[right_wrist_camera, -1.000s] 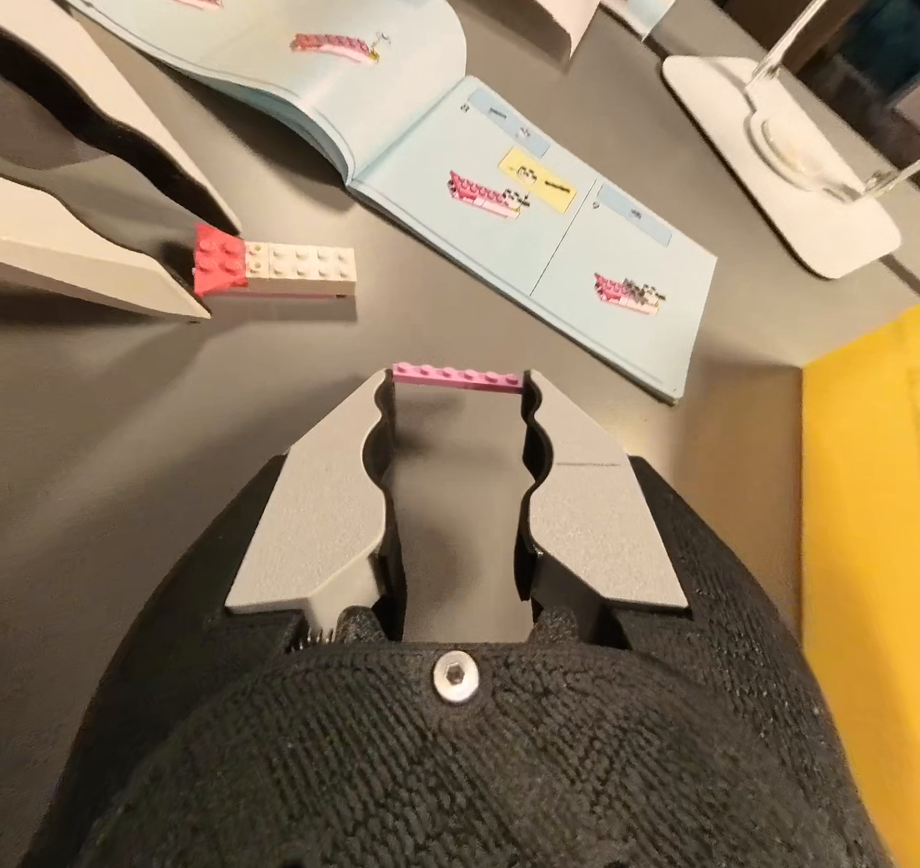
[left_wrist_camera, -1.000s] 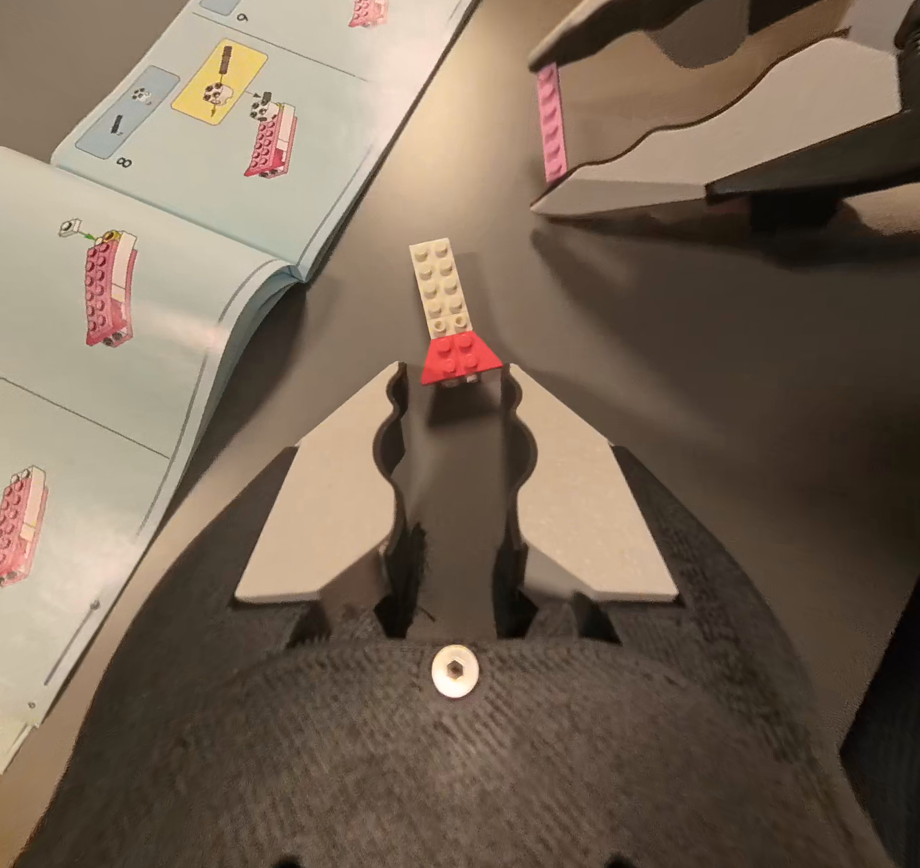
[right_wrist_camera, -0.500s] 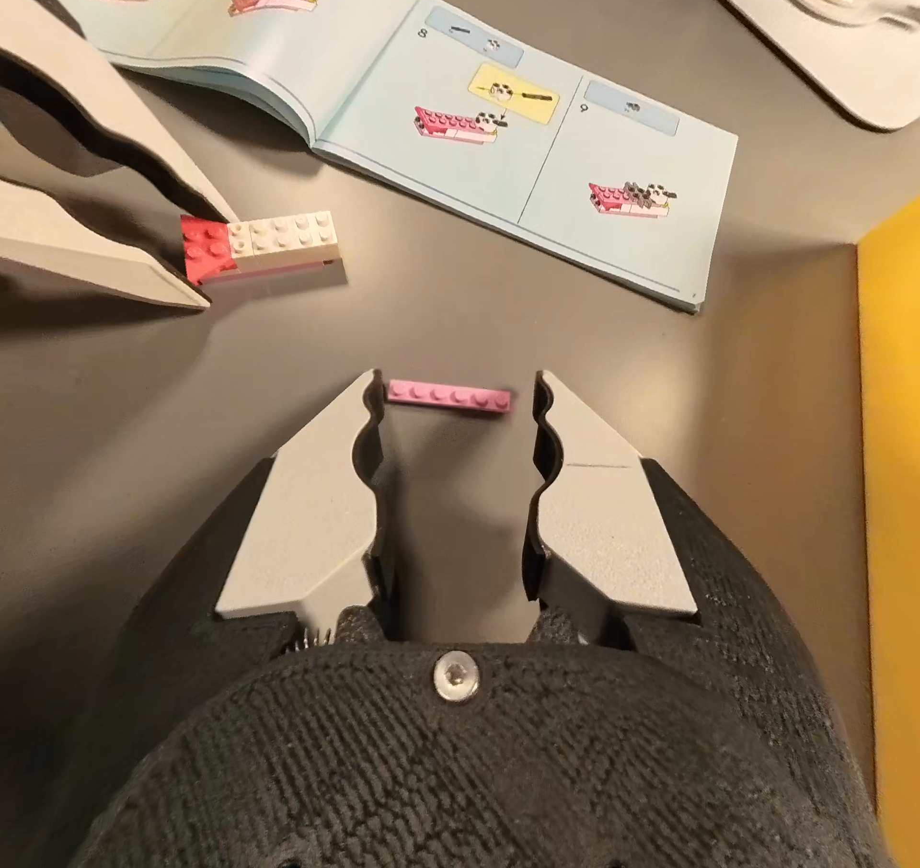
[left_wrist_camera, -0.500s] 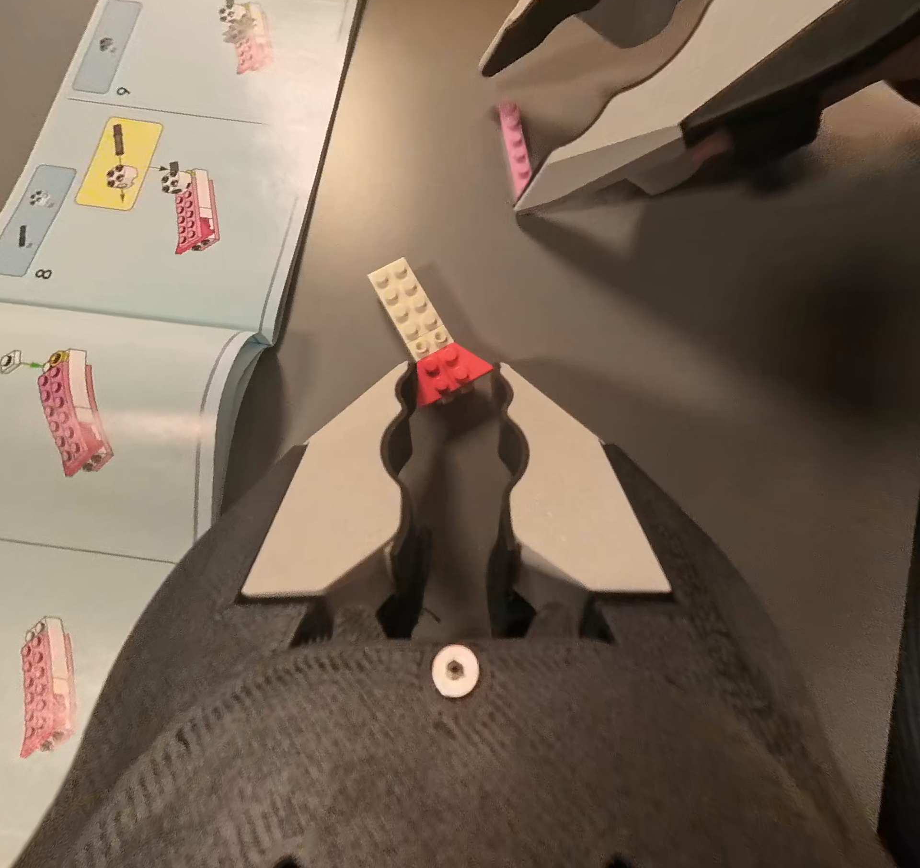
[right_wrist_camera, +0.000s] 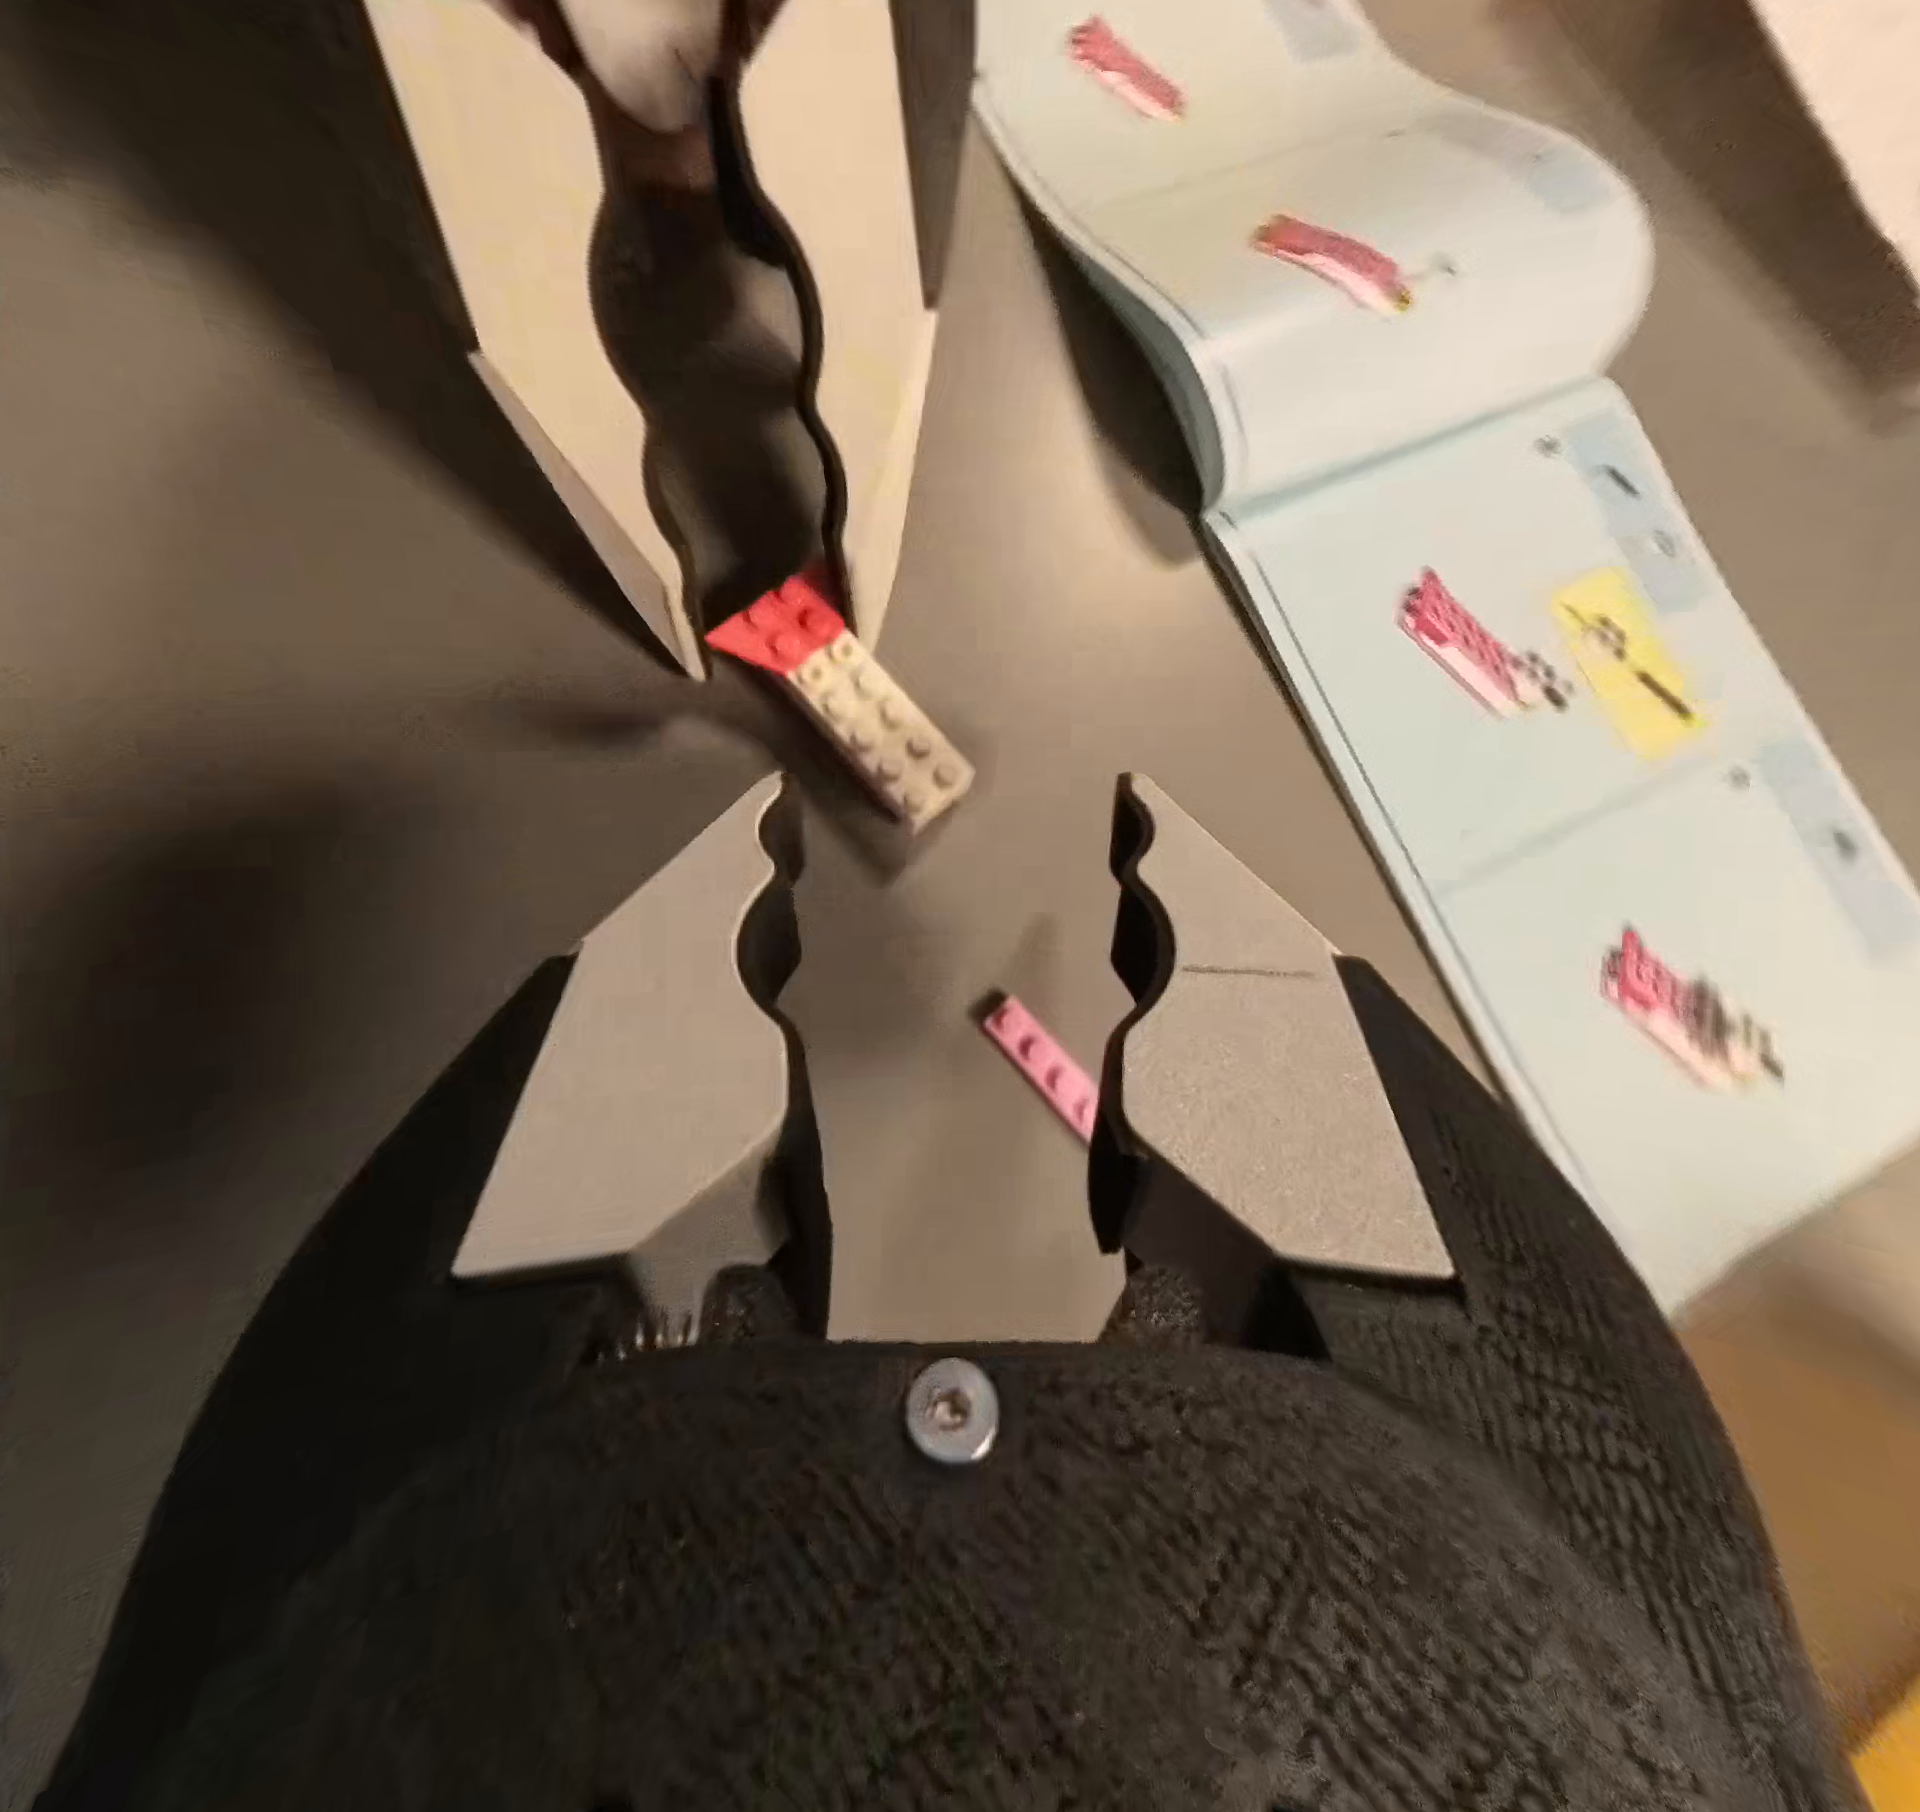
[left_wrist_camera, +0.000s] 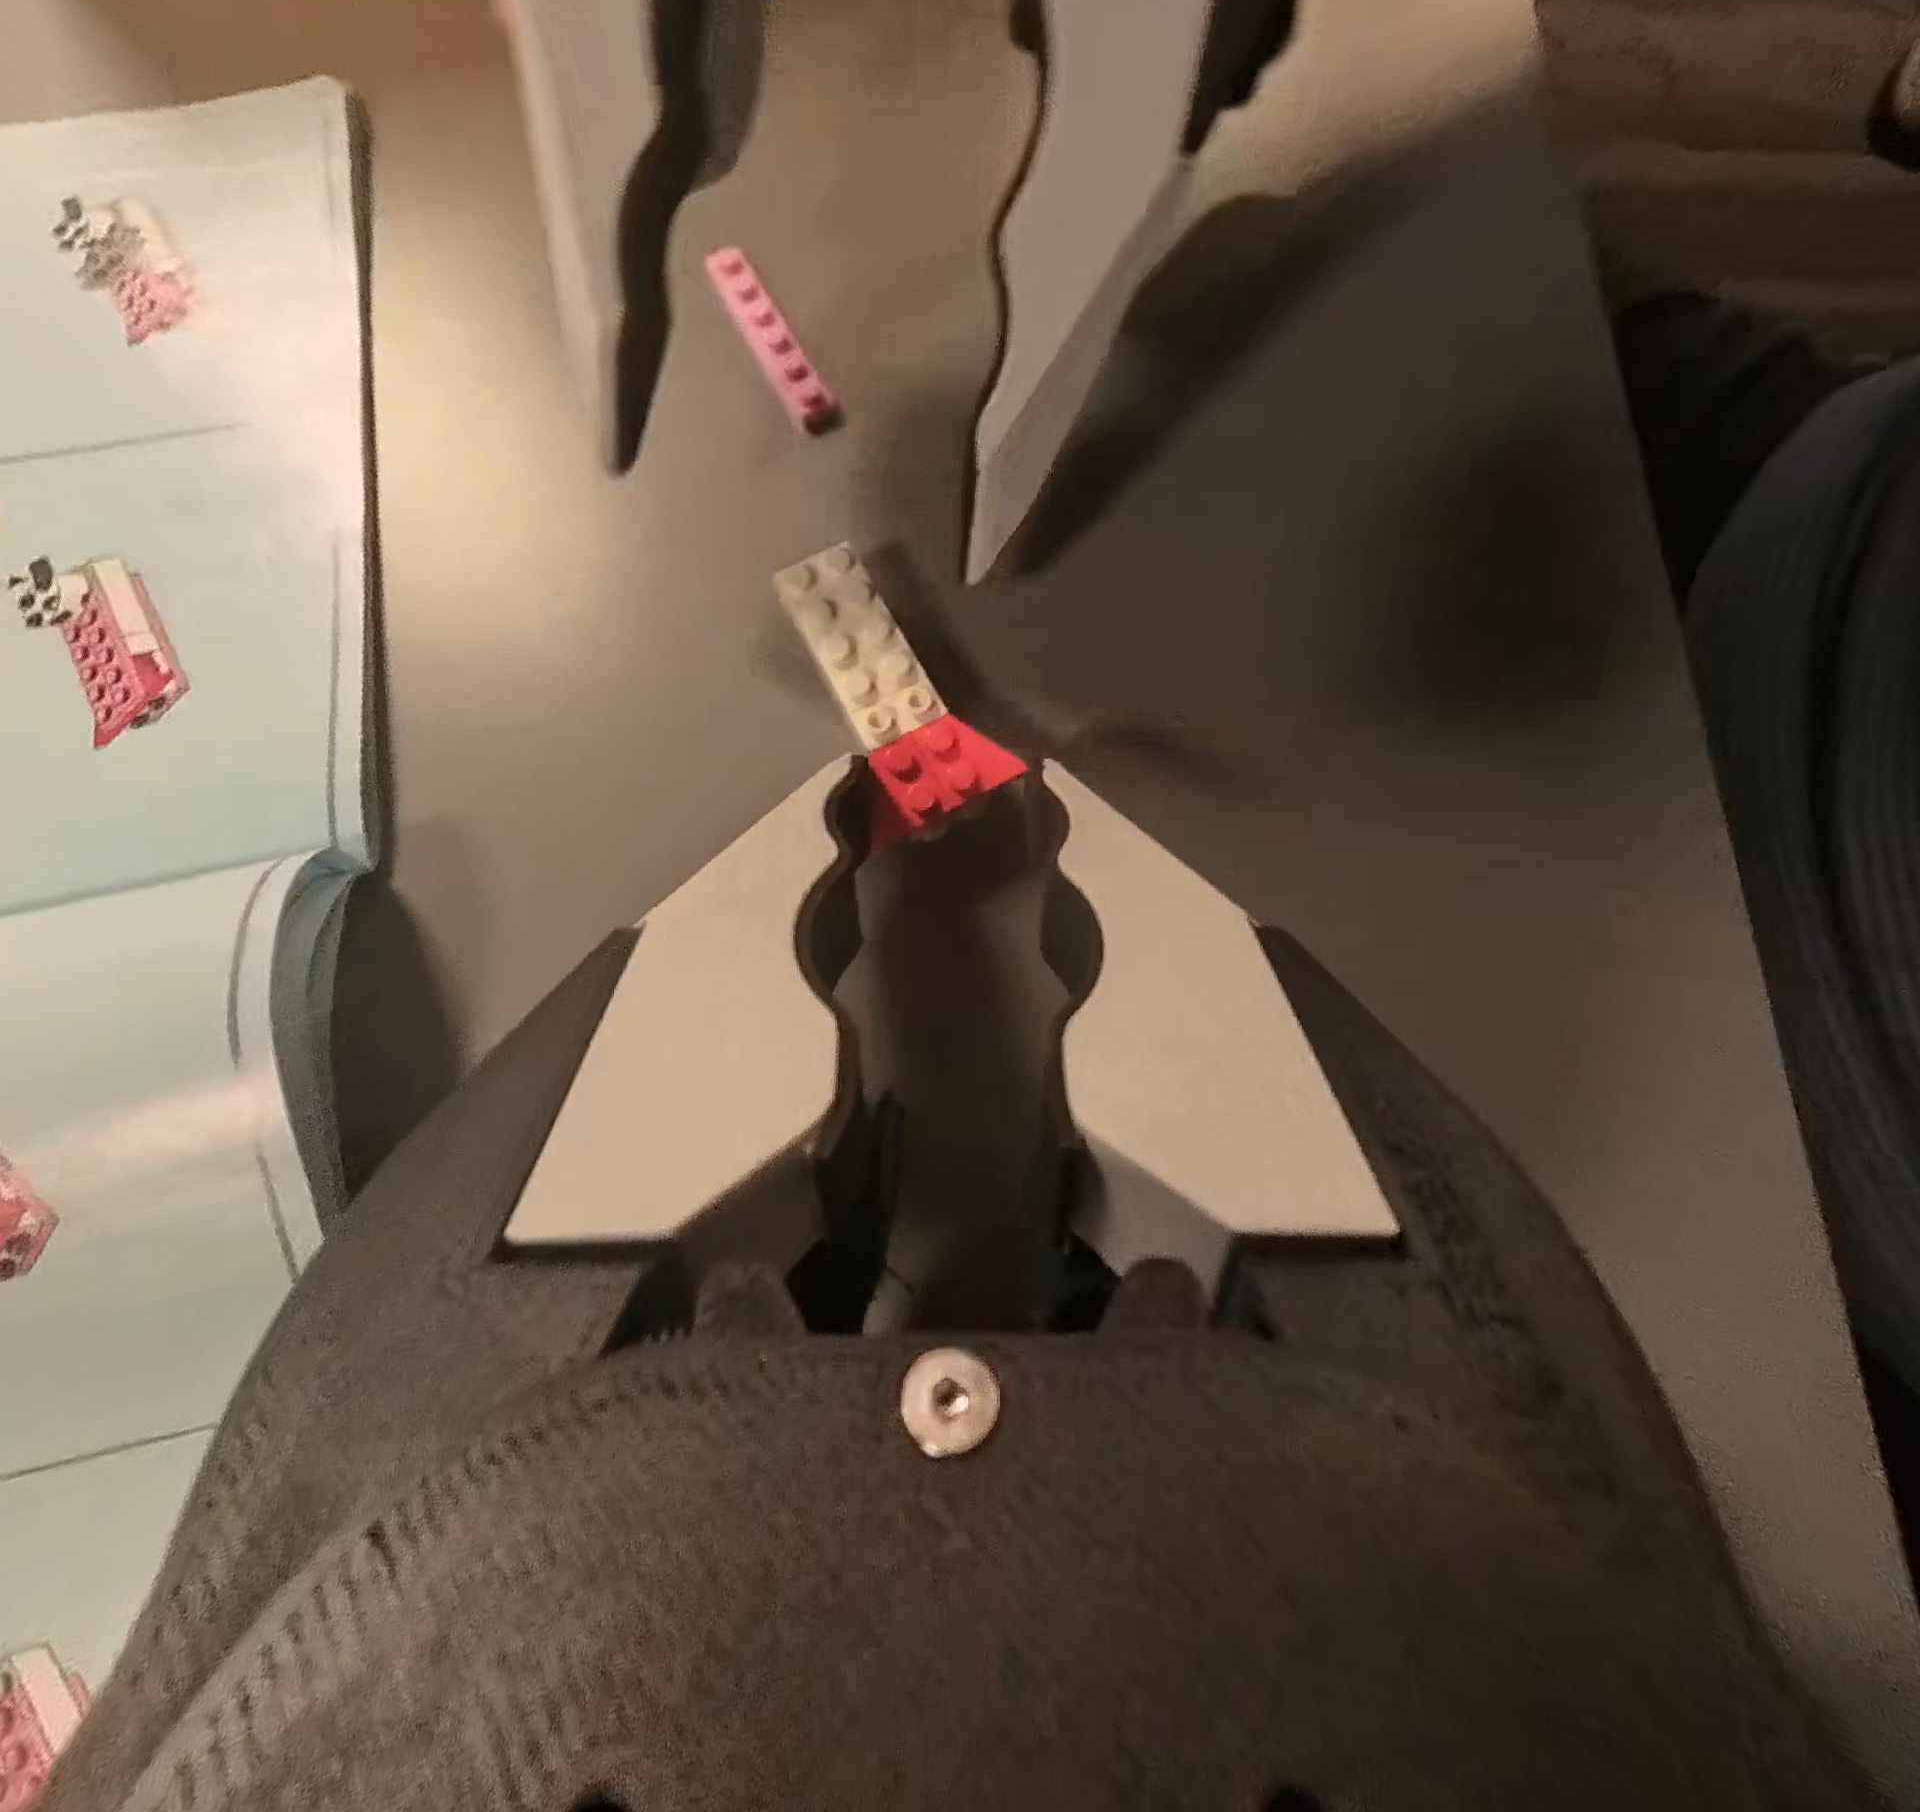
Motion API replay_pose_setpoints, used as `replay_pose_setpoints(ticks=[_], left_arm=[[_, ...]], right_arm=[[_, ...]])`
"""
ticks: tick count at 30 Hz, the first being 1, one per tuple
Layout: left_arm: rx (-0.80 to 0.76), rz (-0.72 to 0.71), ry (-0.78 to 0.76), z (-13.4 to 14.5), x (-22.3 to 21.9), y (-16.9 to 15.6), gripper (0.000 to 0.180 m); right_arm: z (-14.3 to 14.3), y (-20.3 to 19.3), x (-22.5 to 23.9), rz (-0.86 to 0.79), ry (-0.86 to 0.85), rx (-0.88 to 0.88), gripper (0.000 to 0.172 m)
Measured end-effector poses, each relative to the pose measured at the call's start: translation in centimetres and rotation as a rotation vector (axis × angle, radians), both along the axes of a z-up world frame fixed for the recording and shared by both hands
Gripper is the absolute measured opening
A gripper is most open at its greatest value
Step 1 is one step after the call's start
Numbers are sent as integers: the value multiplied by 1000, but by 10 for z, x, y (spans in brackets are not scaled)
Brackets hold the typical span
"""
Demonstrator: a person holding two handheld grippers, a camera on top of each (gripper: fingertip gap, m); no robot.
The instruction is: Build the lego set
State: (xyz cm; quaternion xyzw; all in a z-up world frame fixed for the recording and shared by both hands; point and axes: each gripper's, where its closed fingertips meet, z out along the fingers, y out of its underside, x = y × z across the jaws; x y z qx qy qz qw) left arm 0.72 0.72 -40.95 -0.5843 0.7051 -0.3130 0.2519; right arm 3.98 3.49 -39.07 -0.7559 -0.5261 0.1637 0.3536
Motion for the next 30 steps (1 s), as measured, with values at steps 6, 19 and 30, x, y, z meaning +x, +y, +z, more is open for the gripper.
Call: replay_pose_setpoints(ticks=[6, 19, 30], left_arm=[[-2, -35, -23, 0, 1, -9, 29], [83, 128, -129, 14, 10, 12, 65], [-78, 114, -426, 60, 18, 2, 25]], right_arm=[[-16, -13, -12, 267, -117, -97, 49], [8, -9, -4, 263, -31, -41, 15], [55, -19, -10, 314, 78, 21, 15]])
